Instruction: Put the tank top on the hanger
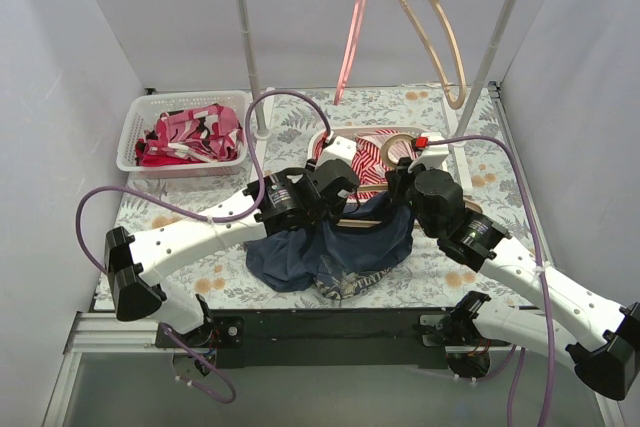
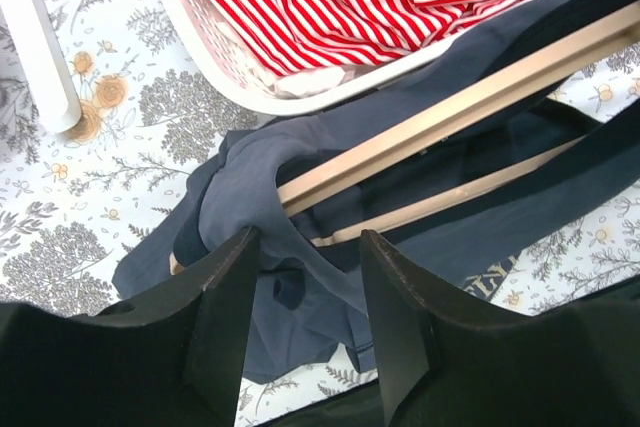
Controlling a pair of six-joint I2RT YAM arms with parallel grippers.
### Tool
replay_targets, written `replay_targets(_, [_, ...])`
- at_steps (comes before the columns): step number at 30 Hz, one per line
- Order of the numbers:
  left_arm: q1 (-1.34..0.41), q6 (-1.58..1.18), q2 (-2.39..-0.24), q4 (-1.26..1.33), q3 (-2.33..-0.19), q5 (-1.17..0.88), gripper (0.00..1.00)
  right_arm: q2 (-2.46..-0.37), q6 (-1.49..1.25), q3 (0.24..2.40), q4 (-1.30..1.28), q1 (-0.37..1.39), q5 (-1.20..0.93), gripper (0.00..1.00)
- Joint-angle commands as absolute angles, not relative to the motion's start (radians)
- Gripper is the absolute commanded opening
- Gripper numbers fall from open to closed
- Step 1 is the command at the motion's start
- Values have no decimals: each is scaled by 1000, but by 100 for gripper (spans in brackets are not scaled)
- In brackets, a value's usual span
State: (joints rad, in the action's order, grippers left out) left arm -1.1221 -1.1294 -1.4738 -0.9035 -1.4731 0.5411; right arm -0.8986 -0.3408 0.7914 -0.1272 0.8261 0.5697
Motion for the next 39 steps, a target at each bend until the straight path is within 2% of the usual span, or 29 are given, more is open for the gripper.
replay_targets(1, [-1121,-1097,-1465,-871,-1523,618,44,-890,-351,856,-104,833,577,1])
replay_targets(5, [-1123,-1101,-1514,-913,-1558,643,31,-882,-344,867,-112,833,580,1])
replay_targets(6, [-1123,-1101,-1519,-923,-1560,647,22,-881,-342,873,-112,834,578,1])
replay_targets(10, [-1129,-1100,-1532,-937,-1577,673,1,-876,-339,891,-120,833,572,1])
replay_targets(22, [-1137,-1028,-1497,-792,-1706,497,0,-881,-342,925,-127,847,526,1])
replay_targets(27, [-1137,-1037,-1442,-753,-1729,439,1,-876,-296,1021,-137,854,535,1])
replay_targets(29, [-1137,-1035,-1425,-753,-1759,405,12,-882,-284,1058,-146,857,531,1])
replay_targets(30, [-1137,-1037,-1419,-755,-1772,390,28,-884,-273,1101,-150,859,529,1])
replay_targets(33, [-1137,-1031,-1368,-729,-1813,336,56,-899,-253,1163,-164,865,523,1])
replay_targets(37, [-1137,-1002,-1266,-609,-1841,273,69,-931,-210,1290,-187,865,500,1])
replay_targets(39, [-1137,-977,-1214,-525,-1850,262,70,-942,-193,1336,-193,867,482,1])
